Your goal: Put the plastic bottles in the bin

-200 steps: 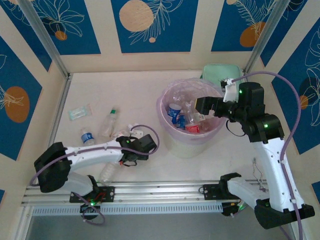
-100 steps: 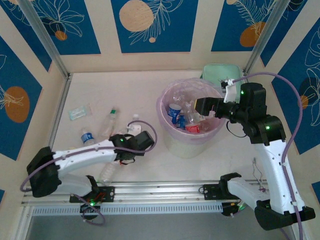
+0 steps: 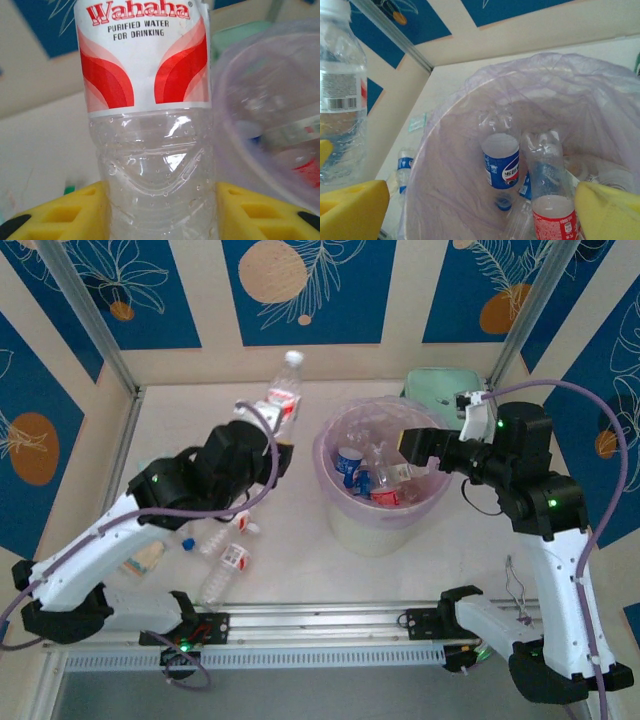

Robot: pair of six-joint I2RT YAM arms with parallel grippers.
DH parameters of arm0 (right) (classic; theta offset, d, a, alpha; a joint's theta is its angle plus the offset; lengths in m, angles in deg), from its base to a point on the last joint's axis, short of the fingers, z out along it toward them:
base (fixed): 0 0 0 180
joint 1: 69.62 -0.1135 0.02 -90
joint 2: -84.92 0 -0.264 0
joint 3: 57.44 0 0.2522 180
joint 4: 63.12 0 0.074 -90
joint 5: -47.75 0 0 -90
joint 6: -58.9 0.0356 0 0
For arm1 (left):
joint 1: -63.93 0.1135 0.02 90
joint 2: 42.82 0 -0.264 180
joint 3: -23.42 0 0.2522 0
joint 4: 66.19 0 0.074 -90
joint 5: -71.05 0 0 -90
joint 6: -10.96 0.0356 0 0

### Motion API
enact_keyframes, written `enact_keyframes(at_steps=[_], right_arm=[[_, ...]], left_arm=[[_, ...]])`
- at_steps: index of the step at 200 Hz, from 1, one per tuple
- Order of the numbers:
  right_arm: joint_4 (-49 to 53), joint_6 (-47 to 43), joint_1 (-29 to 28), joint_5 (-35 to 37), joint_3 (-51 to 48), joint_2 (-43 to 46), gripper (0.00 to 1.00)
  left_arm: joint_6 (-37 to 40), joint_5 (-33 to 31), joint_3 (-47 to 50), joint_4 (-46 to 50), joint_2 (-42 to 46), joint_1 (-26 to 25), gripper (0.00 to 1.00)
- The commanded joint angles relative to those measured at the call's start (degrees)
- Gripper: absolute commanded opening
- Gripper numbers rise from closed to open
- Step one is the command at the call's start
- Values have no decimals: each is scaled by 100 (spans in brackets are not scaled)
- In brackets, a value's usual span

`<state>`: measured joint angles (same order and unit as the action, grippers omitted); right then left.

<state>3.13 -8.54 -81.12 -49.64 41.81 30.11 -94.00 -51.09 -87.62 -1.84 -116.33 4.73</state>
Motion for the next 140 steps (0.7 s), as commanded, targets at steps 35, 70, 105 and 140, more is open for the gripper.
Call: enact_keyframes(at_steps=[35, 70, 105, 140], right_arm=[[1061, -28, 301, 496, 793, -26, 95], [973, 11, 491, 163, 629, 128, 95], [929, -49, 521, -34, 566, -75, 93], [433, 226, 471, -480, 341, -280, 78]], left_arm=[[1672, 2345, -2127, 616, -1835, -286, 47], [1830, 2759, -2662, 859, -2527, -294, 49], [1861, 2839, -2864, 1356, -2985, -317, 61], [1770, 2772, -2829, 1234, -3135, -355, 77]])
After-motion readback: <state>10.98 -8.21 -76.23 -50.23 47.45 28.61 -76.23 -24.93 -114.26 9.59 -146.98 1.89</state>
